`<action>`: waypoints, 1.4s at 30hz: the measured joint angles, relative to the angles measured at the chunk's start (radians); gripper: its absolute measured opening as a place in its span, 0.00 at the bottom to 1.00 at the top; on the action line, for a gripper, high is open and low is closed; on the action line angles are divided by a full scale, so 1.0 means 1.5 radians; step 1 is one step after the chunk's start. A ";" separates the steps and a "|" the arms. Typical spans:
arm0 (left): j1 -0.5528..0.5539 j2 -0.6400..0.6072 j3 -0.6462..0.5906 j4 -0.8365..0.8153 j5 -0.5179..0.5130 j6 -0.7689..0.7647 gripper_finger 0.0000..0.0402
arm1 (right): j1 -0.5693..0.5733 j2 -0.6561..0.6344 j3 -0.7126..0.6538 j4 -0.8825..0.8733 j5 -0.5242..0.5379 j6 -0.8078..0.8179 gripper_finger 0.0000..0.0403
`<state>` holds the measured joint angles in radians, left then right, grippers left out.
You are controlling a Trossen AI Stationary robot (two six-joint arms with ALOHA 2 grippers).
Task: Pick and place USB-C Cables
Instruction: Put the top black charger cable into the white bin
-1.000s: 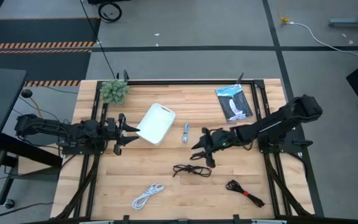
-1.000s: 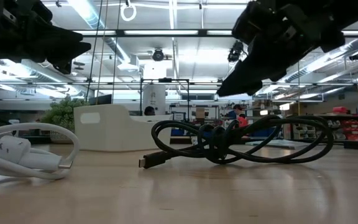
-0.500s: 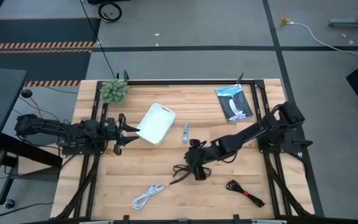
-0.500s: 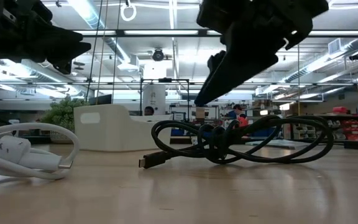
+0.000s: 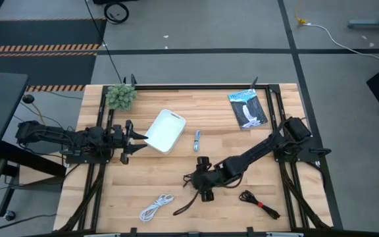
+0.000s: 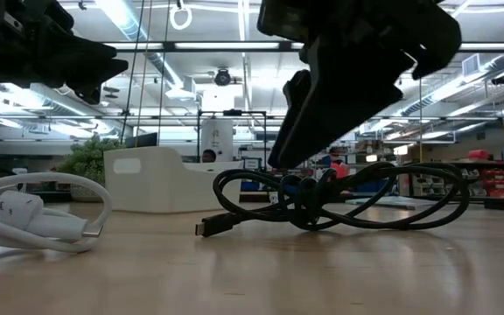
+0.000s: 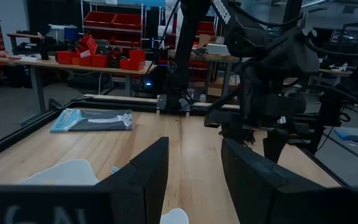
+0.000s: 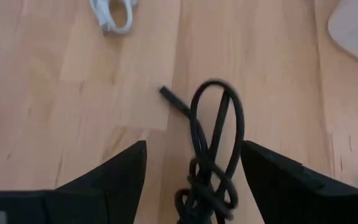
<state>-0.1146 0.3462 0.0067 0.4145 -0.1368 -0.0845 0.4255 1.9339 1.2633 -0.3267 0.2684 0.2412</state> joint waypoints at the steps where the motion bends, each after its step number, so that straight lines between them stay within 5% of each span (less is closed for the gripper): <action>1: 0.000 0.000 0.000 0.000 0.000 0.000 0.39 | 0.001 -0.001 0.000 -0.004 0.001 0.005 0.66; 29: 0.000 0.000 0.000 0.000 0.000 0.000 0.39 | 0.012 -0.002 -0.069 0.035 0.032 0.013 0.63; 42: 0.000 0.000 0.000 0.000 0.000 0.000 0.39 | -0.004 -0.004 -0.075 -0.008 0.003 -0.017 0.33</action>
<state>-0.1146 0.3464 0.0068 0.4141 -0.1368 -0.0843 0.4200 1.9285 1.1515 -0.3387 0.2722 0.2154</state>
